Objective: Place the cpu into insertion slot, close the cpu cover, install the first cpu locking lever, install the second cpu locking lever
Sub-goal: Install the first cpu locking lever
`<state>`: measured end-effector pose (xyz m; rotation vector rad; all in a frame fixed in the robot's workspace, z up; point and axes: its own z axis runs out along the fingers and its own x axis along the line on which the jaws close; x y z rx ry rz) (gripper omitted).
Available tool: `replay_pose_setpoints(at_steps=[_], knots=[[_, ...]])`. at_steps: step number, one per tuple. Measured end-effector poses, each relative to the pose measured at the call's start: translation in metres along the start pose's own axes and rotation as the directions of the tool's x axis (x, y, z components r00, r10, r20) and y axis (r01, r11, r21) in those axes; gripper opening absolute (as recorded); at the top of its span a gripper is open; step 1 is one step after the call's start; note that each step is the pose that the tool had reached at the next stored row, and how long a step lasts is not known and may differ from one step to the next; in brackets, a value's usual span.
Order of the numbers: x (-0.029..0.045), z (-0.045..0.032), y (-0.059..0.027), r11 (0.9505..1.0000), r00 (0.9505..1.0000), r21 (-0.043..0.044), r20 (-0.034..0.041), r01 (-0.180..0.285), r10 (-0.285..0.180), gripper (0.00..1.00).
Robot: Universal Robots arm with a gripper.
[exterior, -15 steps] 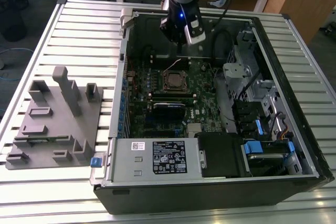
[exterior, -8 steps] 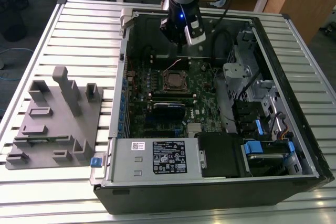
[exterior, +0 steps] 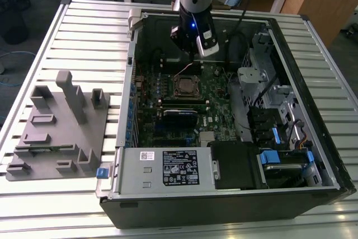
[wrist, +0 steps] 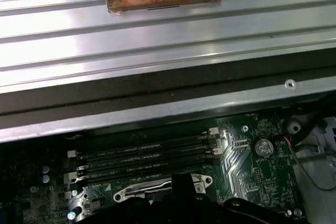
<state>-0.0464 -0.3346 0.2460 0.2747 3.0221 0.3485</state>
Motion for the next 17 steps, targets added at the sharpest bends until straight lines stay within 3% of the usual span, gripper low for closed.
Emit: replay_pose_setpoints(at_steps=[11, 12, 17], knots=[[0.0151, 0.0122, -0.0064, 0.9999, 1.0, -0.0123, -0.0016, -0.001, 0.001, 0.11], [0.0169, 0.0202, -0.0085, 0.9999, 1.0, -0.0153, -0.0006, -0.001, 0.001, 0.11], [0.0179, 0.0244, -0.0062, 0.9999, 1.0, -0.0153, 0.0001, -0.001, 0.001, 0.11]])
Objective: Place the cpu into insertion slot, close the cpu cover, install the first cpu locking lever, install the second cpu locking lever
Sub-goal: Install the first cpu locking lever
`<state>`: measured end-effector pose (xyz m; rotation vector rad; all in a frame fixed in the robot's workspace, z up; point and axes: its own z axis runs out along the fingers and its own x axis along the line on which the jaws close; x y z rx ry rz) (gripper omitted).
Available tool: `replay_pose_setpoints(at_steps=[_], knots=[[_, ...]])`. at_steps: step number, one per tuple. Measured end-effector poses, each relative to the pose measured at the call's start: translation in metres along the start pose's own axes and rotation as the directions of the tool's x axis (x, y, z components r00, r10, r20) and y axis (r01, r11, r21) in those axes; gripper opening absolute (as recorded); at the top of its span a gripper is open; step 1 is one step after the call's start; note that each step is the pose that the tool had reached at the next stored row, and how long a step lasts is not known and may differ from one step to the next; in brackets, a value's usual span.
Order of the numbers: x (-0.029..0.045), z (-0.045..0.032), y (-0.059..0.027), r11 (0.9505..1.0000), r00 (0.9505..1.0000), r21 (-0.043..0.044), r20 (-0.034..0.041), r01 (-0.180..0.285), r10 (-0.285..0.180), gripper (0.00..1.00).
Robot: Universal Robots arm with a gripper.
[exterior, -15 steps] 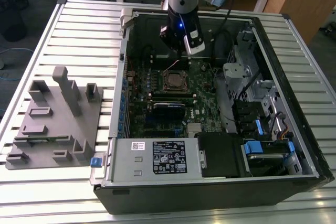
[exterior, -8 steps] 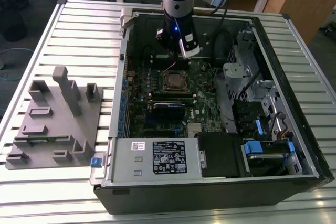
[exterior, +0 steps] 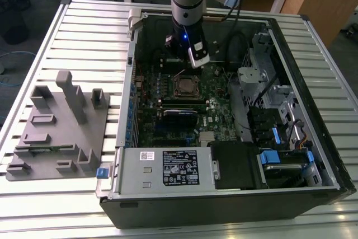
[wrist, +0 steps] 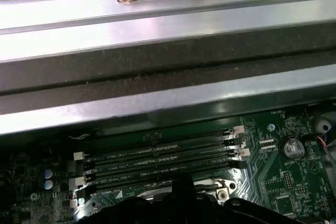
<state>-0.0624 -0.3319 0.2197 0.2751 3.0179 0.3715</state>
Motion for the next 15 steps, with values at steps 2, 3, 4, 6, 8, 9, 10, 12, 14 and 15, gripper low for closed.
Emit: replay_pose_setpoints(at_steps=[2, 3, 4, 6, 8, 9, 10, 12, 14, 15], knots=[[0.0005, 0.0012, 0.002, 1.0, 1.0, -0.0002, 0.0007, 0.0, 0.0, 0.11], [0.0007, 0.0017, 0.0028, 1.0, 1.0, -0.0002, 0.0008, 0.0, 0.0, 0.11], [0.0008, 0.0022, 0.0034, 1.0, 1.0, -0.0002, 0.0009, 0.0, 0.0, 0.11], [0.0005, 0.0026, 0.0038, 1.0, 1.0, -0.0001, 0.001, 0.001, -0.001, 0.11], [-0.0005, 0.0029, 0.004, 1.0, 1.0, 0.001, 0.0013, 0.001, -0.001, 0.11], [-0.0014, 0.0031, 0.0042, 1.0, 1.0, 0.0016, 0.0014, 0.001, -0.001, 0.11], [-0.0025, 0.0033, 0.0043, 1.0, 1.0, 0.0024, 0.0015, 0.001, -0.001, 0.11], [-0.0044, 0.0039, 0.0045, 1.0, 1.0, 0.0037, 0.002, 0.001, -0.001, 0.11], [-0.0047, 0.0049, 0.0044, 1.0, 1.0, 0.0041, 0.0025, -0.001, 0.001, 0.11], [-0.0047, 0.0055, 0.0042, 1.0, 1.0, 0.0043, 0.0028, -0.002, 0.002, 0.11]])
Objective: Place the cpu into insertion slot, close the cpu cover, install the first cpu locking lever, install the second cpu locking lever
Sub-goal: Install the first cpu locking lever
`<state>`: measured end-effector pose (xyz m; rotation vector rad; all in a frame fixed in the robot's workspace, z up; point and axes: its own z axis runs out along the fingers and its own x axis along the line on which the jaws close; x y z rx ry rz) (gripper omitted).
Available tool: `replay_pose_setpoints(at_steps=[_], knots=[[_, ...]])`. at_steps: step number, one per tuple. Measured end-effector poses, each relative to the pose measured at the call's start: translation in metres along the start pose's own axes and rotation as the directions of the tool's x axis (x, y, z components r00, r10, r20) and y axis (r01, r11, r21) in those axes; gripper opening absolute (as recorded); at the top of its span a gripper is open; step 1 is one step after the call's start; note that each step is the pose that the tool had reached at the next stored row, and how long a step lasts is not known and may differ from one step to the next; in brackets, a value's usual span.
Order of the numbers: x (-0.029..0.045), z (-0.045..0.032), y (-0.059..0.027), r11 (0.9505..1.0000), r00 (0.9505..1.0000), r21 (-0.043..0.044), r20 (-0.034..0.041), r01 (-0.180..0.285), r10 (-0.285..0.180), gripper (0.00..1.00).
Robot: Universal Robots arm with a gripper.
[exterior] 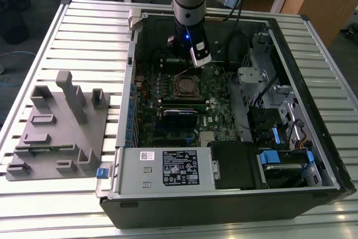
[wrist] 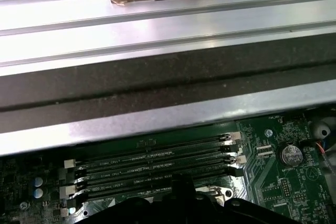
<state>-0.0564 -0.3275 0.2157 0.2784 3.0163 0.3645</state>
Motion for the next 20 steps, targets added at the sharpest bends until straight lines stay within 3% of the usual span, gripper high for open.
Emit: replay_pose_setpoints(at_steps=[7, 20], knots=[[0.0, 0.0035, -0.0005, 1.0, 1.0, 0.0012, 0.0035, -0.003, 0.003, 0.11], [-0.0064, 0.0101, 0.0016, 0.9998, 0.9998, 0.002, 0.0075, -0.019, 0.019, 0.11]])
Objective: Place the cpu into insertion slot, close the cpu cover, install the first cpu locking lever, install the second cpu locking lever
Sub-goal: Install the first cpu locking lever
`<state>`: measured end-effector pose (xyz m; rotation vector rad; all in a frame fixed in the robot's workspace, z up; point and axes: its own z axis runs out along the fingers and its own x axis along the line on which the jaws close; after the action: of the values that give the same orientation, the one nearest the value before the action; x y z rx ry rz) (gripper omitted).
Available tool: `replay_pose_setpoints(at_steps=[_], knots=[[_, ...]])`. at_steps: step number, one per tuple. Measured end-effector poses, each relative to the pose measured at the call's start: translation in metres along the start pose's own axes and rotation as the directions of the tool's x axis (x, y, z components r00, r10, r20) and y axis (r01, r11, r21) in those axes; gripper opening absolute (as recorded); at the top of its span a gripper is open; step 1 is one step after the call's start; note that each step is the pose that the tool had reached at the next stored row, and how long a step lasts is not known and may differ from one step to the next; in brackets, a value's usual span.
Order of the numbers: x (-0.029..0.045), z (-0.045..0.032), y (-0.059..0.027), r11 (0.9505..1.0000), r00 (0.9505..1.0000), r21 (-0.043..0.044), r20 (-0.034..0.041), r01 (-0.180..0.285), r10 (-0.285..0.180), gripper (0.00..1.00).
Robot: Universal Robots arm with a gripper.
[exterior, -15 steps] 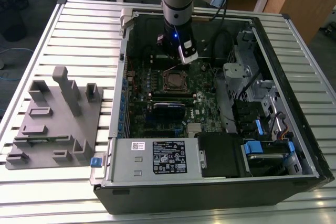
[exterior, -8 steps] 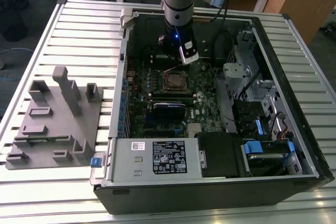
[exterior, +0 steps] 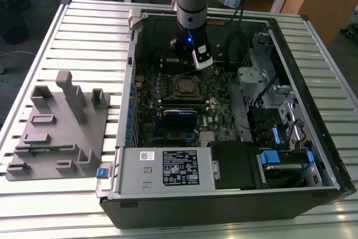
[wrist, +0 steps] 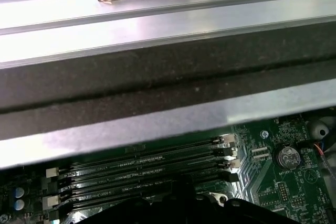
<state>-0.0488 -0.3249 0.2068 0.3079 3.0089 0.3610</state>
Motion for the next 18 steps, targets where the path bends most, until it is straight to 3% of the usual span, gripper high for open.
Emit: replay_pose_setpoints(at_steps=[18], knots=[[-0.0023, 0.0108, -0.0021, 1.0, 1.0, 0.0002, 0.0023, 0.0, 0.0, 0.11]])
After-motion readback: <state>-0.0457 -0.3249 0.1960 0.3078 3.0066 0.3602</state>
